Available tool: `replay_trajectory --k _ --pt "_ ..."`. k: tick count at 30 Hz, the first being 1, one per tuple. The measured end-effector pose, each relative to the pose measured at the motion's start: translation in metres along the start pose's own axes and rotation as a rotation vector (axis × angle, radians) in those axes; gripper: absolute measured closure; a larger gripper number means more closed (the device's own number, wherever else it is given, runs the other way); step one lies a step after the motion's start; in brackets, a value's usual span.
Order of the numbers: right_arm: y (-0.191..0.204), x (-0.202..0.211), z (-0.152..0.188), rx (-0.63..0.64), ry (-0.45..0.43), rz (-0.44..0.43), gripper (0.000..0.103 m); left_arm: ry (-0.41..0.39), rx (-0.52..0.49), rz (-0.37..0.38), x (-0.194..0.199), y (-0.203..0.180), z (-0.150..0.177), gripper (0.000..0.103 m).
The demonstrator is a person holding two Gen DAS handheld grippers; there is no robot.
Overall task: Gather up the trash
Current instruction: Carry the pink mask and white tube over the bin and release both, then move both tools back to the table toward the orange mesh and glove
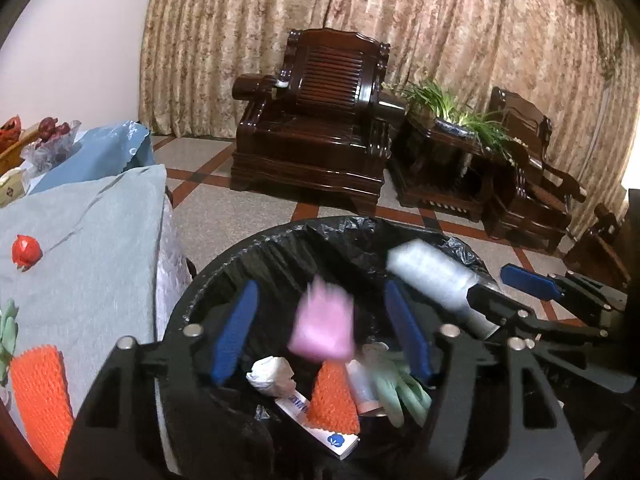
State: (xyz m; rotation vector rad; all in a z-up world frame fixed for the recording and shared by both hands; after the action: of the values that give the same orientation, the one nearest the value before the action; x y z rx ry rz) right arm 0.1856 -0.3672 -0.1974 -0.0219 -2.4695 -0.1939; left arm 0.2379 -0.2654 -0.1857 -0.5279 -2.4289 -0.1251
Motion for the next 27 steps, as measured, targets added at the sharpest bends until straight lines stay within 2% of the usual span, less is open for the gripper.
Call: replay_trajectory --k 2,3,5,7,16,27 --pt "0.0 0.002 0.0 0.0 -0.003 0.009 0.039 0.0 0.003 -0.005 0.003 0.006 0.0 0.033" --pt "0.0 0.004 -0.001 -0.004 -0.007 0.009 0.034 -0.008 0.003 -0.016 0.006 0.011 0.0 0.028" --pt "0.001 0.007 -0.004 -0.009 -0.019 0.018 0.014 -0.018 0.009 -0.037 0.013 0.021 -0.002 0.021" --pt "0.002 0.01 -0.006 -0.014 -0.027 0.022 0.006 -0.029 0.014 -0.051 0.022 0.034 -0.003 0.015" --pt "0.036 0.016 -0.02 0.009 -0.053 -0.022 0.006 -0.056 0.063 -0.15 0.061 0.1 -0.008 0.01" --pt "0.112 0.005 -0.025 0.068 -0.046 -0.115 0.006 -0.073 0.136 -0.28 0.106 0.18 0.007 0.01"
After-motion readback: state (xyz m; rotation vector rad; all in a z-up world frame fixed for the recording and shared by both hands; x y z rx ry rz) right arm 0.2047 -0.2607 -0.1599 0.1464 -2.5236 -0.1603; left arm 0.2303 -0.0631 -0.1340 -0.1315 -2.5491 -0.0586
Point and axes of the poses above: each gripper's, at about its wrist camera, not at the fingertips, and x roughly against the way its jaws point, y to its left, z to its underside, the point moved 10 cm from there along -x, roughly the way its jaws point, and after that the axes turned 11 degrees about -z, right-handed, at the moved point
